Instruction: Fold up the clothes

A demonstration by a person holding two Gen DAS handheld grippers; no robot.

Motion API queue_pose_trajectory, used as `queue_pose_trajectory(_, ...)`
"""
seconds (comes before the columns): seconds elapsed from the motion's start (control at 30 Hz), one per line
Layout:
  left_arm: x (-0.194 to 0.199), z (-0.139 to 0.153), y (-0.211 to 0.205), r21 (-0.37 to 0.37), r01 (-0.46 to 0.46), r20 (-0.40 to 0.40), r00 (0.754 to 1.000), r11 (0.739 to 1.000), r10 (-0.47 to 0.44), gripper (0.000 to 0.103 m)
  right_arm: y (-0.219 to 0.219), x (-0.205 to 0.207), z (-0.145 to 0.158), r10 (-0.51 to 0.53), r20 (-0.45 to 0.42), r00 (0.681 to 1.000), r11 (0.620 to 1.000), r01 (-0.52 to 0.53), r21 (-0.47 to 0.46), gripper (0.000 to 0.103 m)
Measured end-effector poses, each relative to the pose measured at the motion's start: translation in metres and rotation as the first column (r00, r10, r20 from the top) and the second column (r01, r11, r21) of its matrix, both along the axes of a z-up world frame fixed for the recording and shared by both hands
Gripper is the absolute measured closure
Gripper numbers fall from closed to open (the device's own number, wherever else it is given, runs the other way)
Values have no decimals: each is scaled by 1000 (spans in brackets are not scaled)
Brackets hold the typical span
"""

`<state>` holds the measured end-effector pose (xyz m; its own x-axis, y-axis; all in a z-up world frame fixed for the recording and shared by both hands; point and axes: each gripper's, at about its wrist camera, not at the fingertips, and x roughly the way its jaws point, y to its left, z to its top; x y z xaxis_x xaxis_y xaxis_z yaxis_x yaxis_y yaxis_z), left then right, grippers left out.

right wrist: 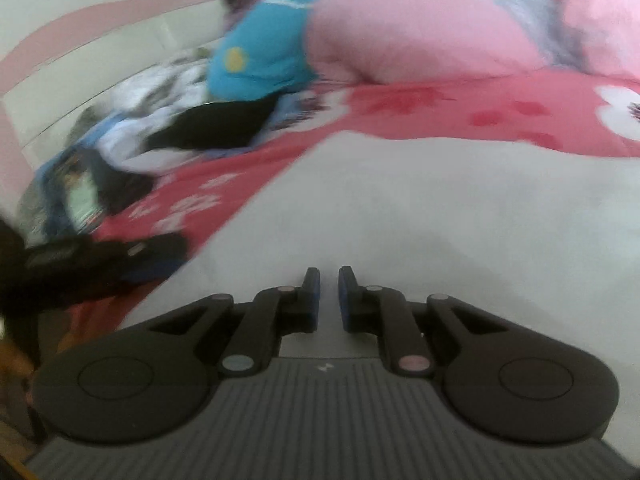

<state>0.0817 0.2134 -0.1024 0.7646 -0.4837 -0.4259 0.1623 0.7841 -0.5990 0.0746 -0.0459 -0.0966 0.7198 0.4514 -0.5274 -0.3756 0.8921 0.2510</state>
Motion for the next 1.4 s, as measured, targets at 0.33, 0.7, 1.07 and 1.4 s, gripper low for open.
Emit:
queue_pose_trajectory(0.33,1,-2,10,-25,-15,-8,1000,1000,15,50,14,-21,22,148,103,984,988,-152,32,86)
queue_pose_trajectory(0.7,1,-4,11,-10,-35,9,999,999,35,50,41,-53,0,323,87,942,946,-323,-15,87)
queue_pose_trajectory(1.07,-15,16,-5,-19,-15,184,983,1000,19,47,37,-70,-2,344,90,935,935,-350,64,88)
queue_pose_trajectory(1.4,-19,13,-59,122,162,160,970,979,-181,46,-115,-107,10,-224,128,966,972,231,-48,86)
